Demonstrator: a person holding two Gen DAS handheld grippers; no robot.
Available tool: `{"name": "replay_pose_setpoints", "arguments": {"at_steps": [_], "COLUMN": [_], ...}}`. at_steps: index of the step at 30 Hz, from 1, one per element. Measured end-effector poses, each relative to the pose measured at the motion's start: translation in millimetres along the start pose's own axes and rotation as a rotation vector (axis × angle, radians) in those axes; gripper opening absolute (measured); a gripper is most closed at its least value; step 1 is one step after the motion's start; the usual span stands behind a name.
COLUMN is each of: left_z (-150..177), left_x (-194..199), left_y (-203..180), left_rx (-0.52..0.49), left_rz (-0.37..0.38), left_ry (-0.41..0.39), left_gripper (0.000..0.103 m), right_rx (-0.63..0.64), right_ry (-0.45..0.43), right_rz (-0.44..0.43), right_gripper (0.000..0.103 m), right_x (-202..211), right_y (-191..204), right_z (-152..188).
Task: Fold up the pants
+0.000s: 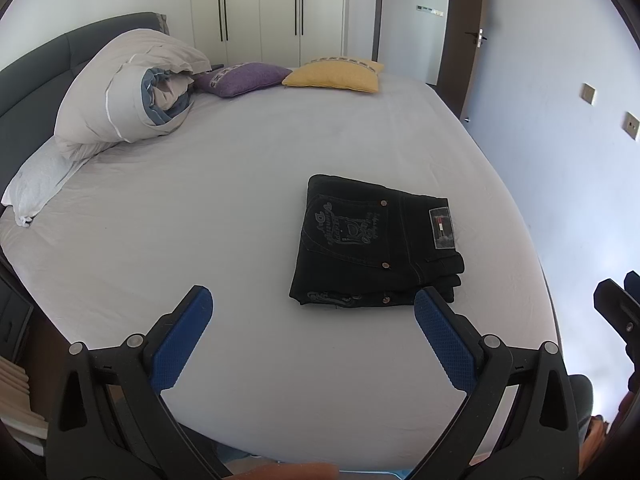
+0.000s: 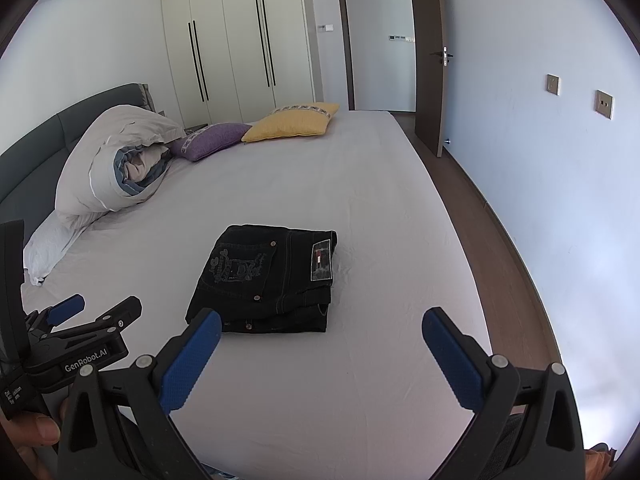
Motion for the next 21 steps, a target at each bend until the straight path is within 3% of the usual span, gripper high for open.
{"name": "replay_pose_setpoints", "arguments": {"at_steps": [21], "left_z": [2.7], "left_x": [-1.3], "left_y": [1.1], "left_rx": [0.001], "left_rz": [-0.001], "left_ry": [0.001], "left_gripper": [0.103], "right_rx": [0.005], "right_ry": [0.01], "right_rz": [-0.004], "right_gripper": [0.103], "right_x": [-2.4], "right_y": [-1.4], "right_z": [7.5]}}
Point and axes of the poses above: each gripper's, at about its wrist camera, not at the fingertips, and x roughly against the way its jaws point, y to its left, z to its underside, the point moved 3 cm from there along -x, roughly the way its jaws point
